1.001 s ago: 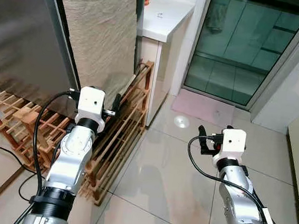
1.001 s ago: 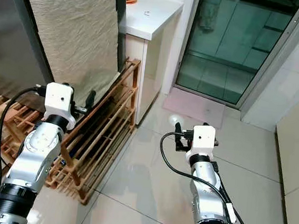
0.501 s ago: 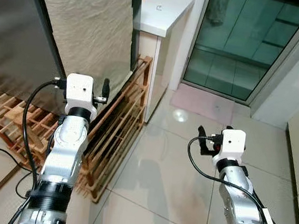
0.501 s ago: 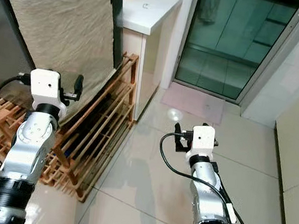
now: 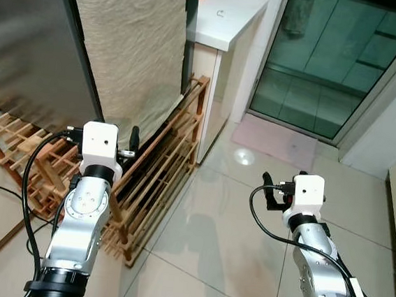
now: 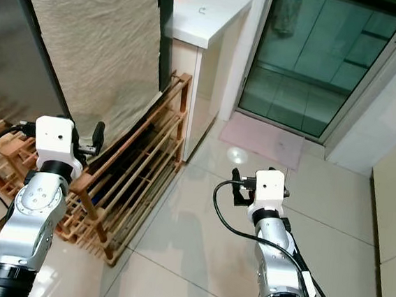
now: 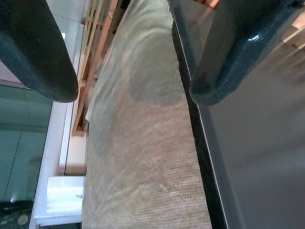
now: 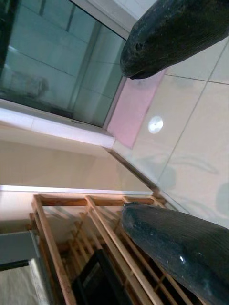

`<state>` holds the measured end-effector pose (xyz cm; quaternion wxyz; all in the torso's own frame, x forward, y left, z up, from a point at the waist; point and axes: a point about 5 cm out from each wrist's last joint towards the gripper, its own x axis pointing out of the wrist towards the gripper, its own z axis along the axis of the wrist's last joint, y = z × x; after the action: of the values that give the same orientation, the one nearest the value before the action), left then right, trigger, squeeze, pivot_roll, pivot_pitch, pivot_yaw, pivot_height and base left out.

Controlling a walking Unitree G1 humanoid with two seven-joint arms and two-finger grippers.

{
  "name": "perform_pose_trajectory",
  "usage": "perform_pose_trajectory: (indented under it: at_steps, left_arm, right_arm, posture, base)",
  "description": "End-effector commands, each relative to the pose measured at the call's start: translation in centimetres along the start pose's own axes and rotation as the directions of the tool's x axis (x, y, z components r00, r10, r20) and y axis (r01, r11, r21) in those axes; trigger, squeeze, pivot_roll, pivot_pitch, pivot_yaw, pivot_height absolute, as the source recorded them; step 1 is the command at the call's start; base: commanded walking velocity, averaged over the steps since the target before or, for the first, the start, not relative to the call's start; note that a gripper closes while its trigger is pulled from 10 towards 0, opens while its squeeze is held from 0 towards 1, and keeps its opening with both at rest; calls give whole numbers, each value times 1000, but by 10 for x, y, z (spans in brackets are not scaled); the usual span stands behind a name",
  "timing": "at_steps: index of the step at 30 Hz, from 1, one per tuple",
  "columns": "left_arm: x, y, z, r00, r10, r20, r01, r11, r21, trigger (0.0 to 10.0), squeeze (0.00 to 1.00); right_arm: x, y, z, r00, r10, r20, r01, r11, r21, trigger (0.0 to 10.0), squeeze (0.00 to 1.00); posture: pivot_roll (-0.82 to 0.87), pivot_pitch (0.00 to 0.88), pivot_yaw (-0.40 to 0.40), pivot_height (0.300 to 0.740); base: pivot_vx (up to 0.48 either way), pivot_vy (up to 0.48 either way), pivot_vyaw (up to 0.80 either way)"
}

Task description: Restocking fridge

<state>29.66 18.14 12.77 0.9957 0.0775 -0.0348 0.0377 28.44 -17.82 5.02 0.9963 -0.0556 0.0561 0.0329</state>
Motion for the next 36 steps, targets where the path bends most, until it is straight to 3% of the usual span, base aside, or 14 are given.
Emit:
perform_pose_trajectory:
  at_steps: [1, 14, 25, 28, 36]
  left_arm:
    - [7, 0, 5, 1000, 6, 13, -6, 1000, 0, 10000, 0]
    - [32, 4, 22, 994, 75, 73, -78, 996, 44, 10000, 0]
    - [34, 11, 28, 988, 122, 97, -127, 991, 50, 10000, 0]
    - [31, 10, 23, 990, 117, 76, -121, 992, 47, 10000, 0]
    - [38, -11, 13, 999, -5, 36, 3, 998, 55, 10000, 0]
  right_arm:
    - [3, -1, 4, 1000, 1, 12, -1, 1000, -14, 10000, 0]
    - [-3, -1, 1, 1000, 7, 14, -7, 1000, -11, 10000, 0]
    - [-8, -5, -2, 1000, 5, 1, -5, 1000, -18, 10000, 0]
    - [-9, -5, -4, 1000, 10, -9, -10, 1000, -20, 10000, 0]
    - [-7, -8, -3, 1000, 10, -12, -10, 1000, -28, 10000, 0]
  posture:
    - [-15, 0, -35, 731]
    - [-55, 0, -19, 731]
    - [-55, 1, -25, 731]
    - [-54, 7, -29, 731]
    - [-66, 24, -29, 731]
  base:
    - [0, 0, 0]
    - [0, 0, 0]
    - [0, 0, 0]
    - [0, 0, 0]
    - [0, 0, 0]
